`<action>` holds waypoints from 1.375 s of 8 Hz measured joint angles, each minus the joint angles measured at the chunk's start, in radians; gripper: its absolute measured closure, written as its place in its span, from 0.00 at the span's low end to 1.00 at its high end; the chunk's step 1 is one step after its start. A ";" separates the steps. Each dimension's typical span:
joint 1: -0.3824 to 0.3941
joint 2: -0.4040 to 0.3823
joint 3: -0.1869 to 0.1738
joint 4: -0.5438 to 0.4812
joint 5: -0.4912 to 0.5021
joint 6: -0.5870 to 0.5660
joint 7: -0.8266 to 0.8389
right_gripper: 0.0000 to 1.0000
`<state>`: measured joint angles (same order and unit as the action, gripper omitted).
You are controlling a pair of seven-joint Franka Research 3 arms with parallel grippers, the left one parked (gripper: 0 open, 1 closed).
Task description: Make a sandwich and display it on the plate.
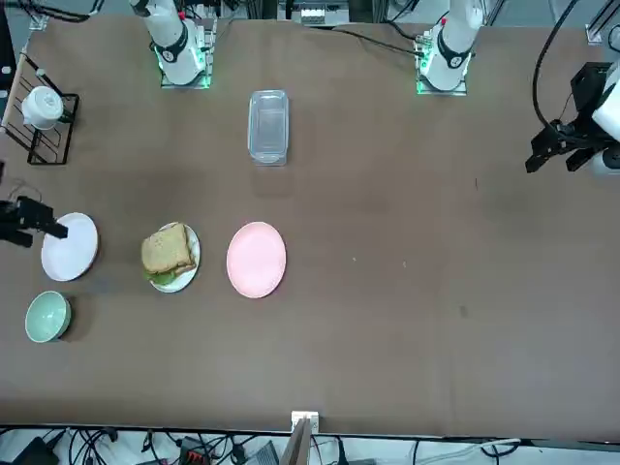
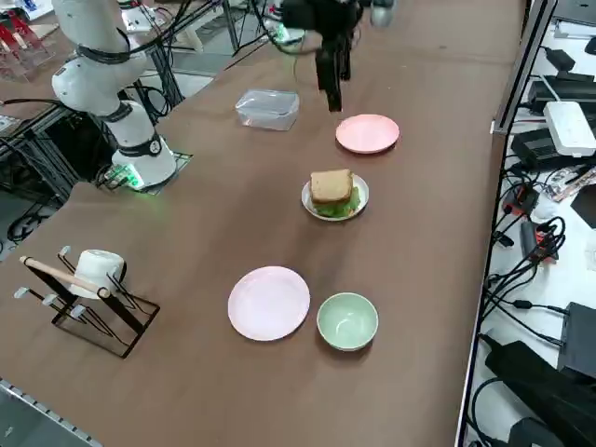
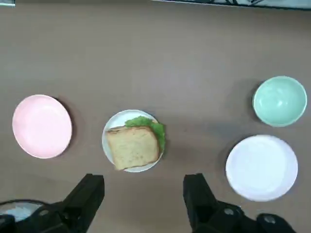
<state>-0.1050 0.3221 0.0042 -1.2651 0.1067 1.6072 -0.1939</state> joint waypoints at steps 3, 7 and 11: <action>0.091 -0.137 -0.039 -0.132 -0.067 -0.006 0.146 0.01; 0.252 -0.338 -0.181 -0.333 -0.074 -0.008 0.206 0.00; 0.253 -0.383 -0.192 -0.371 -0.074 -0.008 0.207 0.00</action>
<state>0.1479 -0.0610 -0.1882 -1.6363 0.0323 1.5990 0.0131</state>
